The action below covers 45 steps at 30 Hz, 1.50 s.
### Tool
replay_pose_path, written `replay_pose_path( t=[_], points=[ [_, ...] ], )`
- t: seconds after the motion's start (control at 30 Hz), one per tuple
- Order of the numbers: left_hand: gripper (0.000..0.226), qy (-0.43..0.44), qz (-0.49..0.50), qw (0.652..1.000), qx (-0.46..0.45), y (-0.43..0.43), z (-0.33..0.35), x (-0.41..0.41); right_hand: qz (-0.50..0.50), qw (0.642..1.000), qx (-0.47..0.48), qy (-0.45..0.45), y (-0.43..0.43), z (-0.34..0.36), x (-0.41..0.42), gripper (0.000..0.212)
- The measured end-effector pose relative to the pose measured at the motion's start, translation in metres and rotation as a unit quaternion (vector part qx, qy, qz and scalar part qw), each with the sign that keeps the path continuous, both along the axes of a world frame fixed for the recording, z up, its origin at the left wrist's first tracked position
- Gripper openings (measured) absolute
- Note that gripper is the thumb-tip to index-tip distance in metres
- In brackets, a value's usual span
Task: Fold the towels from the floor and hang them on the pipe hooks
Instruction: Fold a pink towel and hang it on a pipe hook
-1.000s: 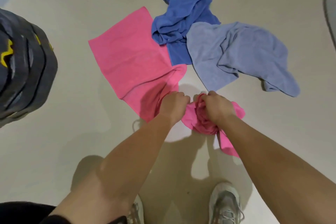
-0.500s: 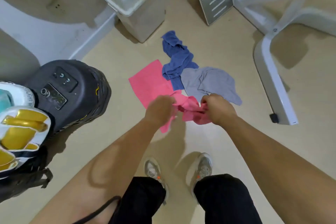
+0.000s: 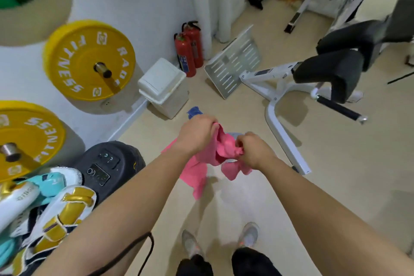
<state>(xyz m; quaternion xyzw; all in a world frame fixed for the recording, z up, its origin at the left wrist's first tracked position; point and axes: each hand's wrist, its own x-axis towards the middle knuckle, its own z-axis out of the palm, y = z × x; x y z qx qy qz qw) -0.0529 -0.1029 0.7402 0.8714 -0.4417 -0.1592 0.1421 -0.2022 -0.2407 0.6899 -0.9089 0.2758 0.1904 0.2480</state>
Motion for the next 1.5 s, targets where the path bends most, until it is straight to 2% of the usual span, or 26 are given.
replay_pose_path(
  t=[0.13,0.33,0.4,0.5,0.57,0.63,0.7,0.87,0.9,0.97,1.07,1.27,1.37,1.5],
  points=[
    [0.027,-0.021,-0.006,0.999,-0.038,-0.052,0.044,-0.013,-0.004,1.0,0.007,-0.024,-0.041,0.043,-0.037,0.039],
    [0.025,-0.017,-0.04,0.996,-0.084,-0.132,0.085,-0.033,-0.035,0.998,-0.007,-0.047,-0.125,0.087,-0.081,0.019],
    [0.024,-0.016,-0.058,0.994,-0.093,-0.159,0.093,-0.034,-0.045,0.998,-0.013,-0.043,-0.152,0.095,-0.085,0.029],
    [0.022,-0.007,-0.075,0.992,-0.102,-0.202,0.1,-0.031,-0.09,0.992,-0.024,-0.085,-0.19,0.106,-0.079,0.059],
    [0.021,0.005,-0.089,0.991,-0.102,-0.229,0.101,-0.028,-0.095,0.987,-0.041,-0.119,-0.211,0.112,-0.067,0.063],
    [0.02,0.023,-0.105,0.988,-0.108,-0.255,0.101,-0.022,-0.082,0.984,-0.058,-0.148,-0.232,0.118,-0.049,0.059],
    [0.021,0.057,-0.105,0.984,-0.129,-0.28,0.101,-0.012,-0.074,0.984,-0.034,-0.157,-0.251,0.12,-0.028,0.048],
    [0.02,0.112,-0.117,0.977,-0.139,-0.329,0.112,0.028,-0.069,0.986,-0.002,-0.153,-0.291,0.131,0.018,0.008],
    [0.02,0.106,-0.113,0.978,-0.139,-0.338,0.114,0.038,-0.082,0.984,0.0,-0.155,-0.298,0.134,0.027,0.014],
    [0.021,0.084,-0.087,0.982,-0.142,-0.352,0.119,0.059,-0.112,0.981,0.02,-0.159,-0.316,0.138,0.044,0.022],
    [0.022,0.041,-0.041,0.991,-0.124,-0.367,0.12,0.089,-0.113,0.98,0.052,-0.153,-0.343,0.138,0.064,0.016],
    [0.025,-0.053,0.053,0.993,-0.093,-0.401,0.114,0.133,-0.01,0.984,0.11,-0.14,-0.409,0.116,0.089,0.016],
    [0.027,-0.094,0.119,0.987,-0.06,-0.412,0.118,0.151,0.022,0.982,0.128,-0.137,-0.444,0.107,0.092,0.028],
    [0.028,-0.142,0.253,0.957,-0.016,-0.401,0.116,0.172,0.061,0.987,0.112,-0.1,-0.492,0.099,0.093,0.023]
  ],
)
